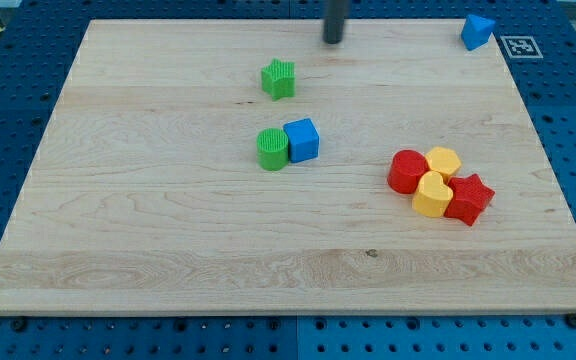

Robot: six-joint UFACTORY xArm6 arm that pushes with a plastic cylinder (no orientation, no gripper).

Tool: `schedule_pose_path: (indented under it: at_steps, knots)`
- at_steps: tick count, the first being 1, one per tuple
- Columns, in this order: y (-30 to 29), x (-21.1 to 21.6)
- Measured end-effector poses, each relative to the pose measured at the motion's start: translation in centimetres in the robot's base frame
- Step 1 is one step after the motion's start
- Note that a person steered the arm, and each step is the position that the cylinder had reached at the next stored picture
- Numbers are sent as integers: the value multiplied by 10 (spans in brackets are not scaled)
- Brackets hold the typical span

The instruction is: Place the green star towards the bottom of the blue triangle

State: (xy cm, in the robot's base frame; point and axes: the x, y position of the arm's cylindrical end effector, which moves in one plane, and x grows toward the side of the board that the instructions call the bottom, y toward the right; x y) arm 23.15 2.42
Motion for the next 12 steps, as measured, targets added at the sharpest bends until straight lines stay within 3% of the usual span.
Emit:
schedule_pose_path:
  at_steps: [1, 2, 3, 8, 12]
  knots:
    - [-65, 11]
    - [-102, 57]
    - [-106, 89]
    - [8, 103]
    - [44, 103]
